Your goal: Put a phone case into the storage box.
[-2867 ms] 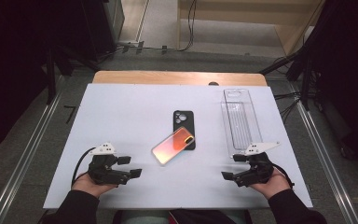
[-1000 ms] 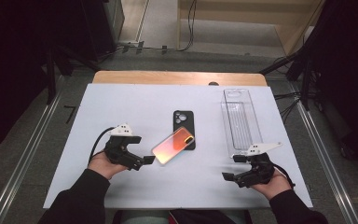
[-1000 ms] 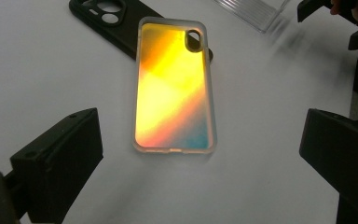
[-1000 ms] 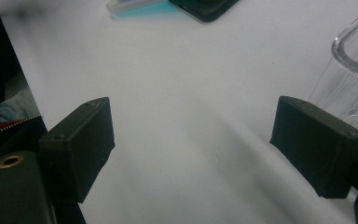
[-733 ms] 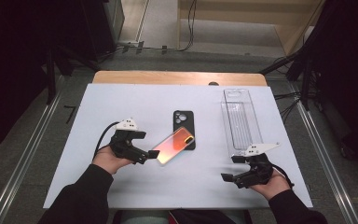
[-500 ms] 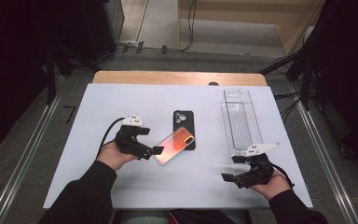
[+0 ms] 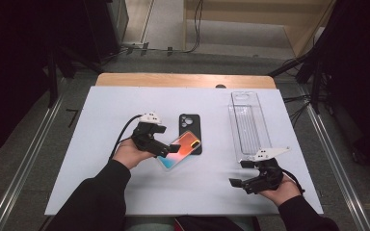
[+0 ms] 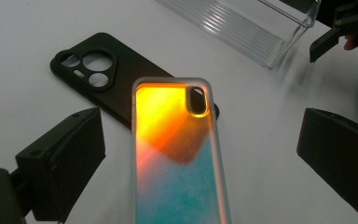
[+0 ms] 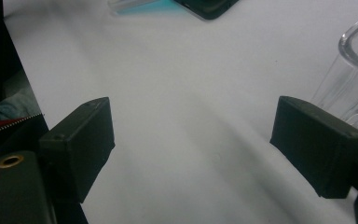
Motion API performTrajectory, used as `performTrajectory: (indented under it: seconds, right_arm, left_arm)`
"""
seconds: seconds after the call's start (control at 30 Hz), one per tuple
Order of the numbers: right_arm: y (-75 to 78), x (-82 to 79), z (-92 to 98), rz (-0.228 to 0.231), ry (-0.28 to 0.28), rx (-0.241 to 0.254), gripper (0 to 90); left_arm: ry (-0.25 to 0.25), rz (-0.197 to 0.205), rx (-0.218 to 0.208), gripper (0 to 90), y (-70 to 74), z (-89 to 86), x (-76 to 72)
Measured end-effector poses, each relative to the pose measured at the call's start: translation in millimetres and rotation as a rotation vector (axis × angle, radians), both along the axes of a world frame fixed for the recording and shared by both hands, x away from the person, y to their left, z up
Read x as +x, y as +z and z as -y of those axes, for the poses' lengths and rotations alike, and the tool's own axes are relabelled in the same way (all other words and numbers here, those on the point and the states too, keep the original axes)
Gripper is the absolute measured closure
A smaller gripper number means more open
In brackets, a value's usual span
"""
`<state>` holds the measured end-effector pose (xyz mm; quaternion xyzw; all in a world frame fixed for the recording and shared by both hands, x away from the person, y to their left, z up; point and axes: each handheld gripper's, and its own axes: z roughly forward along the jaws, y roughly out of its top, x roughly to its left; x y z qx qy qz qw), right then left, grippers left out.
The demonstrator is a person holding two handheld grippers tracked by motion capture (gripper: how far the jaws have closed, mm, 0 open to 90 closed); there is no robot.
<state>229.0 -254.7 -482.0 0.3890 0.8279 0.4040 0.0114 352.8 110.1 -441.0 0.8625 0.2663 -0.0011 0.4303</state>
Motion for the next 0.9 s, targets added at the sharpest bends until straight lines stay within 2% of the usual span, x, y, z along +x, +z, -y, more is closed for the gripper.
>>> performTrajectory:
  seconds: [0.23,0.3,0.57,0.7,0.77,0.9]
  right_arm:
    - [0.0,0.0,0.1,0.002,0.003,0.0,11.3]
    - [0.1,-0.2,0.2,0.002,0.002,-0.001,11.3]
    - [0.8,-0.7,0.4,0.001,0.0,0.004,11.4]
    - [1.0,-1.0,0.7,-0.002,-0.003,0.002,11.4]
    - [0.8,-1.1,1.0,0.0,-0.003,0.002,11.4]
    - [1.0,-1.5,1.2,0.0,-0.003,0.001,11.4]
  left_arm:
    - [-0.004,0.028,0.003,1.2,0.4,14.7,5.0]
    - [-0.015,0.025,0.004,1.2,-0.5,17.3,4.9]
    - [-0.011,0.036,0.004,1.2,-3.6,18.6,5.1]
    - [-0.007,0.081,0.02,1.2,-7.9,20.8,2.1]
    - [-0.009,0.068,0.022,1.2,-10.5,21.9,1.9]
    - [-0.006,0.068,0.033,1.2,-17.5,23.5,0.7]
